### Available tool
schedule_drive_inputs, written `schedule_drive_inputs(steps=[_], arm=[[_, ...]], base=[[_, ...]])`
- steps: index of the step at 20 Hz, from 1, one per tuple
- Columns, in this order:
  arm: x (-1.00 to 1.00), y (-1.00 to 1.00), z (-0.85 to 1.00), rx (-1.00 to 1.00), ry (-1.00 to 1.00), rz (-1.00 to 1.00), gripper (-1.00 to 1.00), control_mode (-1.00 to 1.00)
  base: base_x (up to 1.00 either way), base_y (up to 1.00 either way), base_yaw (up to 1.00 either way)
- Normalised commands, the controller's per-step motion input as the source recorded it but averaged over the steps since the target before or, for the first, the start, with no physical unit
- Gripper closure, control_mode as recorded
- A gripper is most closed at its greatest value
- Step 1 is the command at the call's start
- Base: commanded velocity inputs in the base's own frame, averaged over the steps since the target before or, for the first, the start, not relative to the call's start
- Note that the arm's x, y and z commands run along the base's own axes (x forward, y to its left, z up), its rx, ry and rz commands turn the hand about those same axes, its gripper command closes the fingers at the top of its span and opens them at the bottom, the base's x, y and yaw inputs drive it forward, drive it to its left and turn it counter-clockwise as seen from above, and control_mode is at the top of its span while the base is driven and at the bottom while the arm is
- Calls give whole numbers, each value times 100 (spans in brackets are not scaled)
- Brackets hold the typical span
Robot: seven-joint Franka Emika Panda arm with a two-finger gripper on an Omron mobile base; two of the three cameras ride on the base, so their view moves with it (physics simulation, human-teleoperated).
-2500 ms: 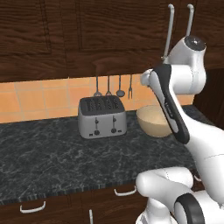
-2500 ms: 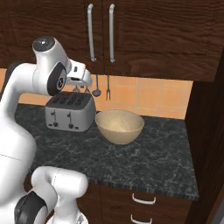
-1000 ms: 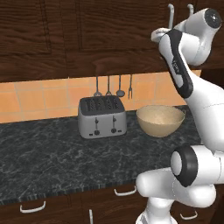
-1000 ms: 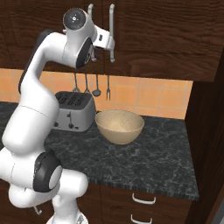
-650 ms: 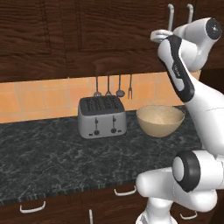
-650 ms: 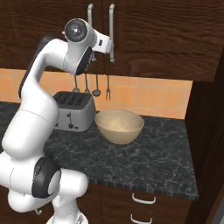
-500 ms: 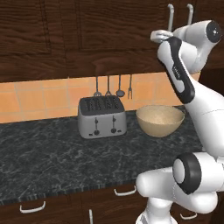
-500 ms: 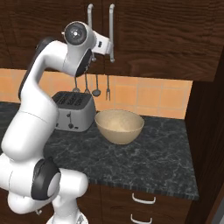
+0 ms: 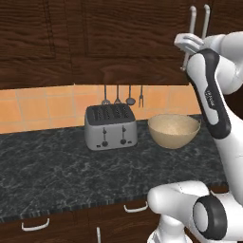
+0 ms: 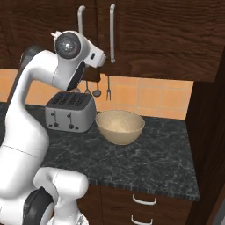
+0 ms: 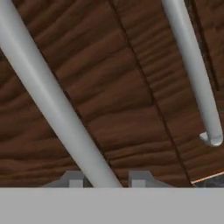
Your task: Open the cabinet, pick up the bread from the cabinet and place it in the basket. Then move the basket to the dining counter.
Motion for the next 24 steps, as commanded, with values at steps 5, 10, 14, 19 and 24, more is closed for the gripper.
schedule_drive_inputs(steps=[5, 10, 14, 19, 24], arm=[[-100, 1, 36, 8, -1, 0, 100, -100], [-100, 7, 30, 0, 5, 0, 100, -100], [-100, 11, 14, 0, 7, 0, 100, -100], [-100, 30, 4, 0, 8, -1, 100, -100], [-100, 81, 0, 0, 13, -2, -100, -100]], base=[[0, 0, 0], [0, 0, 0], [0, 0, 0], [0, 0, 0], [0, 0, 0]])
